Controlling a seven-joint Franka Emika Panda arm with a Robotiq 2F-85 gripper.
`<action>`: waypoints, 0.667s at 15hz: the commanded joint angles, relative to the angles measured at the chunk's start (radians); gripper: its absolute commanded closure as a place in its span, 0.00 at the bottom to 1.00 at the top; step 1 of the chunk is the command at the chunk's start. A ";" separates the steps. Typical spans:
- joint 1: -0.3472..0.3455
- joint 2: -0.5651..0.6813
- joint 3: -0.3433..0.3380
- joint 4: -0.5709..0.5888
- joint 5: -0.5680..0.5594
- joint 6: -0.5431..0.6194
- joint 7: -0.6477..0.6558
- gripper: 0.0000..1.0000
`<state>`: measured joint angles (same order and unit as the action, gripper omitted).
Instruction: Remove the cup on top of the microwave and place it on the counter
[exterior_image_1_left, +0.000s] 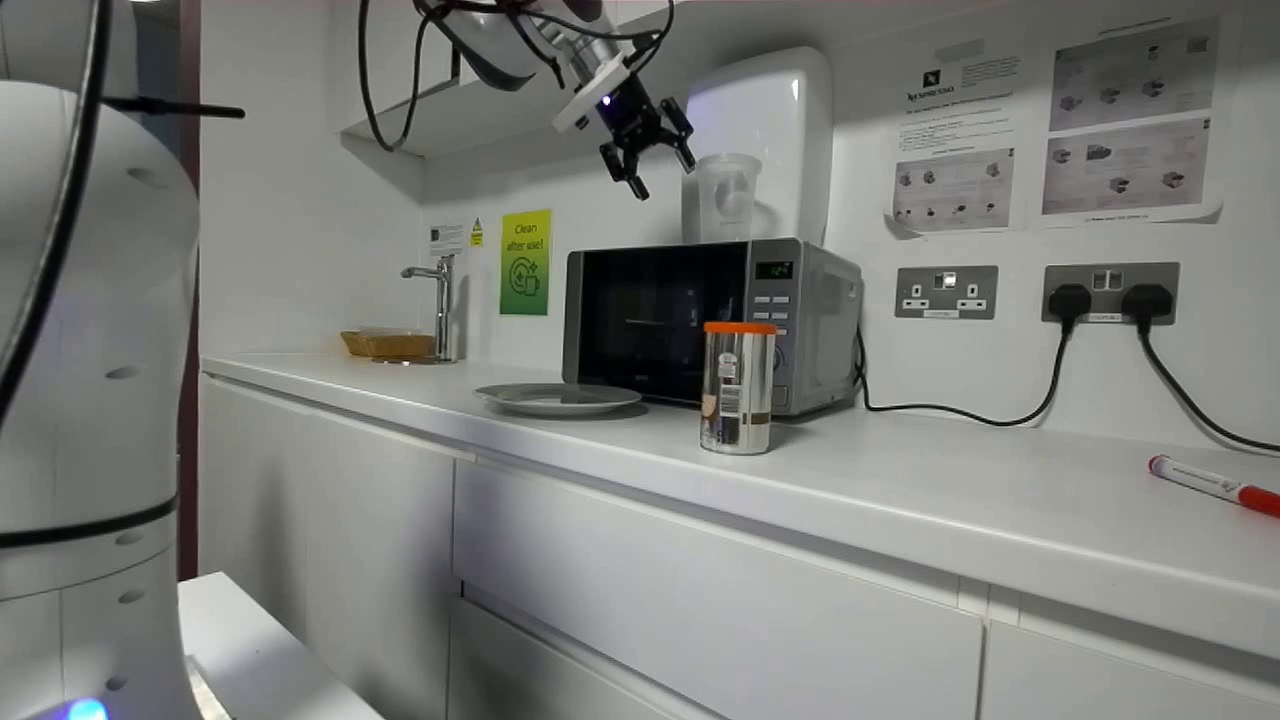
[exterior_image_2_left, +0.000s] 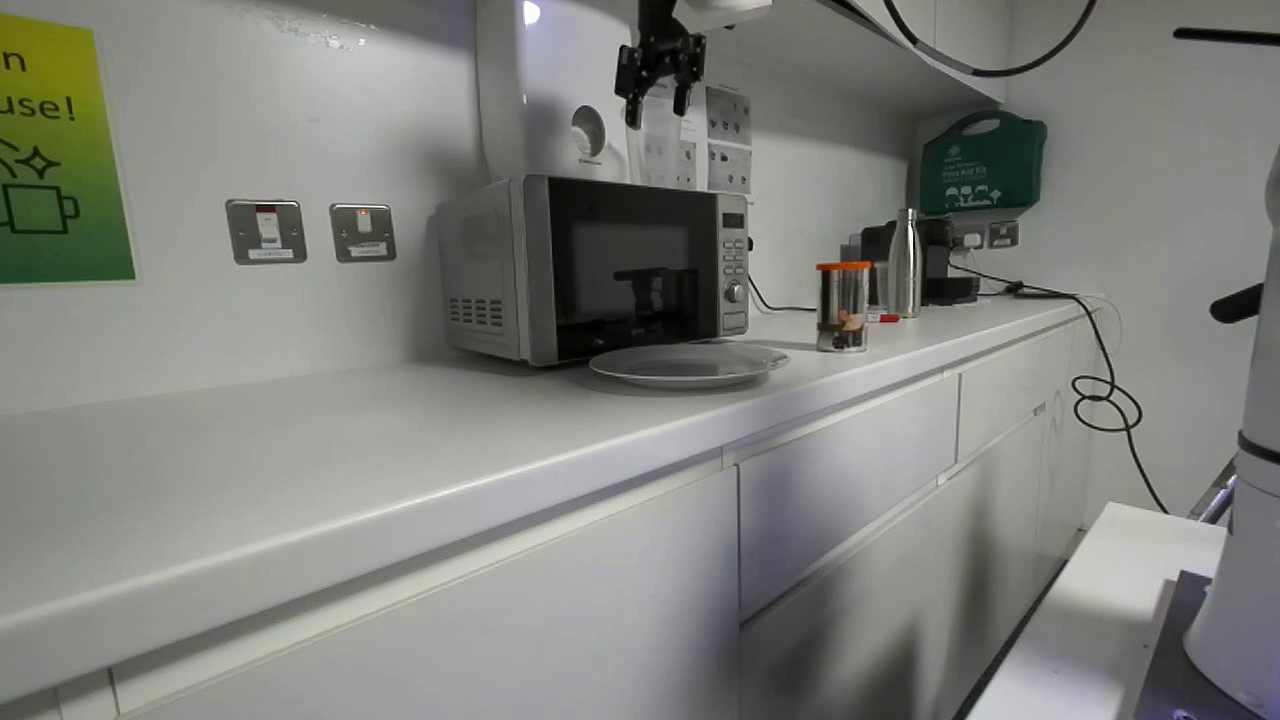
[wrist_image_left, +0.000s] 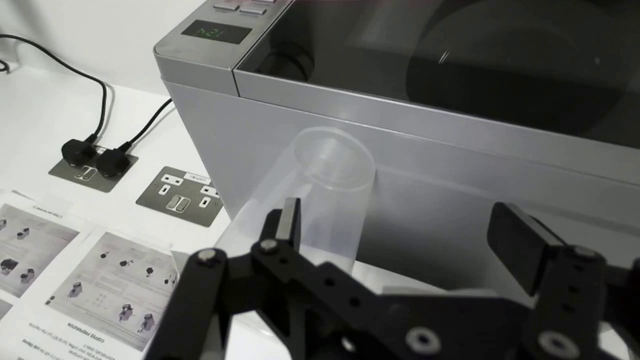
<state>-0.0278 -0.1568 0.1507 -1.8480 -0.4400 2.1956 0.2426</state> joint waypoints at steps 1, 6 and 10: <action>0.014 0.063 -0.015 0.118 -0.033 -0.059 -0.023 0.00; 0.020 0.096 -0.025 0.200 -0.070 -0.109 -0.029 0.00; 0.027 0.128 -0.034 0.259 -0.066 -0.146 -0.046 0.00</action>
<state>-0.0230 -0.0803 0.1344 -1.6801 -0.4990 2.1070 0.2357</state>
